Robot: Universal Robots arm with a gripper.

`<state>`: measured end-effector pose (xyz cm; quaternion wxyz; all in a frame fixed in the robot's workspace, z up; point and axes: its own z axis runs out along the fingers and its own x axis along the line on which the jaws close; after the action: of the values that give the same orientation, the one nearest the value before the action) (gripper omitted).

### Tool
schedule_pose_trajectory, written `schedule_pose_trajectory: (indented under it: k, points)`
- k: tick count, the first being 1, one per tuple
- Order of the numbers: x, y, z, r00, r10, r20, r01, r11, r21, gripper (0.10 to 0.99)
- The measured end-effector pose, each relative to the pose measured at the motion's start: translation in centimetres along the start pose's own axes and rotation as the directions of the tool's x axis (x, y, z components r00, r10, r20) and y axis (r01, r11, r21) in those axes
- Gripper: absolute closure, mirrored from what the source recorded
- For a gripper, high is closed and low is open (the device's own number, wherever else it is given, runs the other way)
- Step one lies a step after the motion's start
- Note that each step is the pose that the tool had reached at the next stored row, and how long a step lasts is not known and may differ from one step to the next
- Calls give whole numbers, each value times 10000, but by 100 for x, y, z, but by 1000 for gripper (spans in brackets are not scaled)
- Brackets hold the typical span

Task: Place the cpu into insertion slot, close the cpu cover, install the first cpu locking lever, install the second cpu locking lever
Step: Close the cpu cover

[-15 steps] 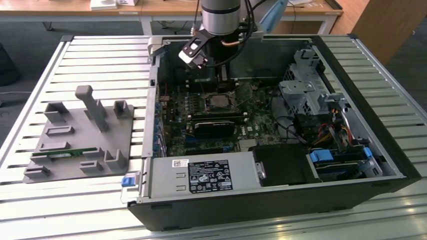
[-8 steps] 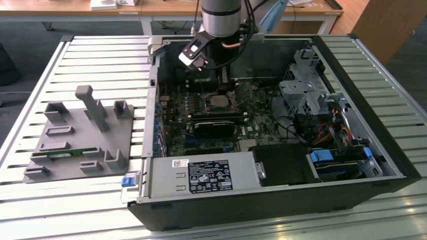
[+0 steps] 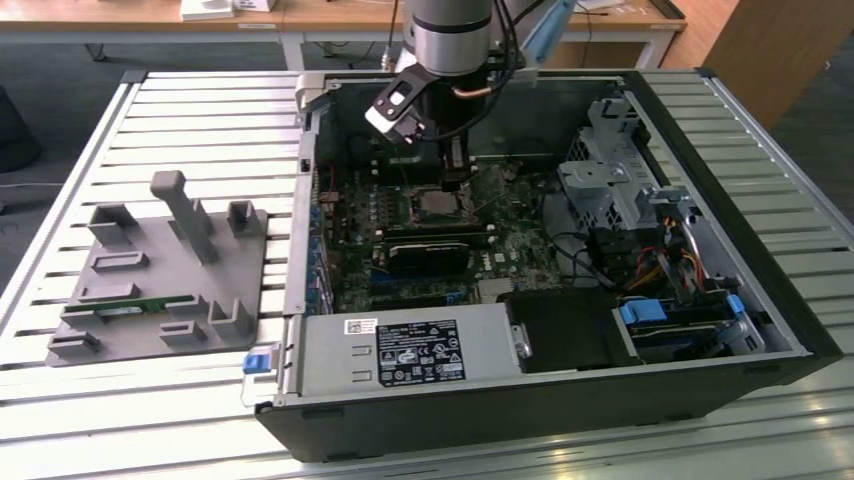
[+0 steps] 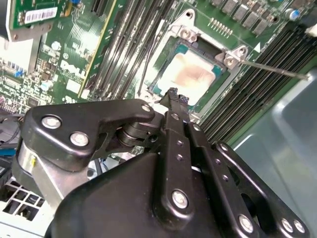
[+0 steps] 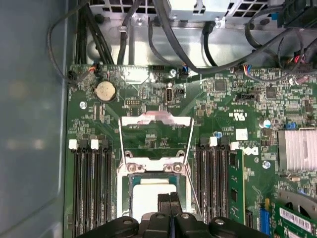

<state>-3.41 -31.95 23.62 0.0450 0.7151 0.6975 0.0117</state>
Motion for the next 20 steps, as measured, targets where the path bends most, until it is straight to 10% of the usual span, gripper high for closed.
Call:
schedule_pose_trajectory:
  k: [8, 13, 20]
  points:
    - [-7, 15, -155, 10000, 0, -24, 0, 10000, 52, 980]
    - [-8, 114, -229, 9978, 49, -661, -34, 9997, 230, 980]
    - [-2, 359, -209, 9978, 44, -663, -5, 9983, 585, 980]
